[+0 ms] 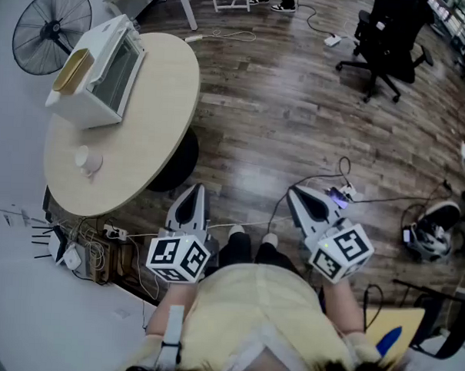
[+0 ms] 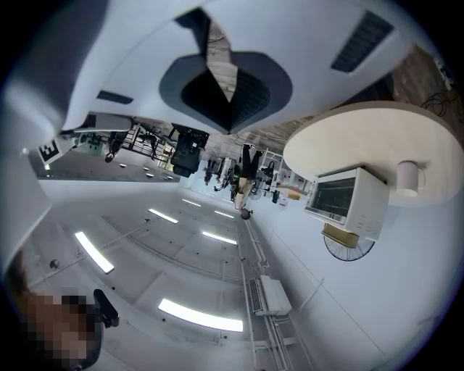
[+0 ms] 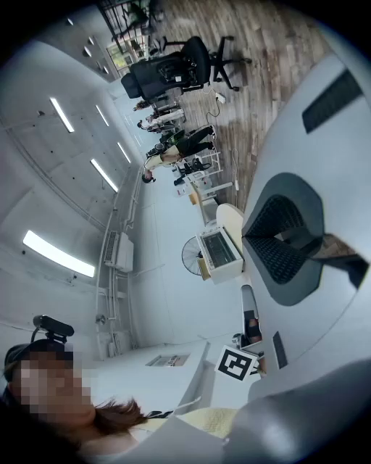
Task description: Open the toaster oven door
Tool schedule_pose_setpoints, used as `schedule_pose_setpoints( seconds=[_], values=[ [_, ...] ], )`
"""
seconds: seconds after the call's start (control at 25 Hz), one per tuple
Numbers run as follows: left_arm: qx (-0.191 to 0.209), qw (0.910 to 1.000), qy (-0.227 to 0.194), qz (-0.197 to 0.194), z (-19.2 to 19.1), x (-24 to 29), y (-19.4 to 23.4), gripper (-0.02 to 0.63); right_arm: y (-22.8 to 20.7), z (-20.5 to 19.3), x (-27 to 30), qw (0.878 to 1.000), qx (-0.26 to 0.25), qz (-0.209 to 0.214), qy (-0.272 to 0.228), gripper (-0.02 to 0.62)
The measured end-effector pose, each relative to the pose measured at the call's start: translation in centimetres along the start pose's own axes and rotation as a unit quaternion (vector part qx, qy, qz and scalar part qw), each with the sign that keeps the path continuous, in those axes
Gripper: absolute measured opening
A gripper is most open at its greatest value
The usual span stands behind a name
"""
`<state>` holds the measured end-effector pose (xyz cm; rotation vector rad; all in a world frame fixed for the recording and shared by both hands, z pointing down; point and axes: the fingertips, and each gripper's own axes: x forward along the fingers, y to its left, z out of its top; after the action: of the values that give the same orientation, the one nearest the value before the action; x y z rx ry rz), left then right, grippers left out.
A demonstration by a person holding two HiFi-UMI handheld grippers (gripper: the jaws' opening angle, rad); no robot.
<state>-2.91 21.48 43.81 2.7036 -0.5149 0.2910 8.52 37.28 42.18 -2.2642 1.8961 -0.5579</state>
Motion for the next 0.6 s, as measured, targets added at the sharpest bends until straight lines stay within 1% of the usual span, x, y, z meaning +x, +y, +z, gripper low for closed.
schedule_pose_setpoints(
  seconds=[0.2,0.32,0.48,0.6],
  values=[
    [0.0,0.9992,-0.032,0.026,1.6,-2.1,3.0,0.002,2.6,-0.3,1.5,1.0,-0.003,0.018,0.009,0.002],
    [0.002,0.9984,-0.046,0.033,2.4,-4.0,5.0,0.002,4.1,-0.7,3.0,1.0,0.01,0.022,0.016,0.002],
    [-0.001,0.9974,-0.049,0.053,2.9,-7.7,8.7,0.002,6.9,-1.0,5.4,0.999,0.009,0.024,0.026,0.002],
    [0.002,0.9962,-0.047,0.074,2.8,-10.6,11.7,0.002,8.5,-1.1,6.9,0.999,0.006,0.023,0.031,0.002]
  ],
)
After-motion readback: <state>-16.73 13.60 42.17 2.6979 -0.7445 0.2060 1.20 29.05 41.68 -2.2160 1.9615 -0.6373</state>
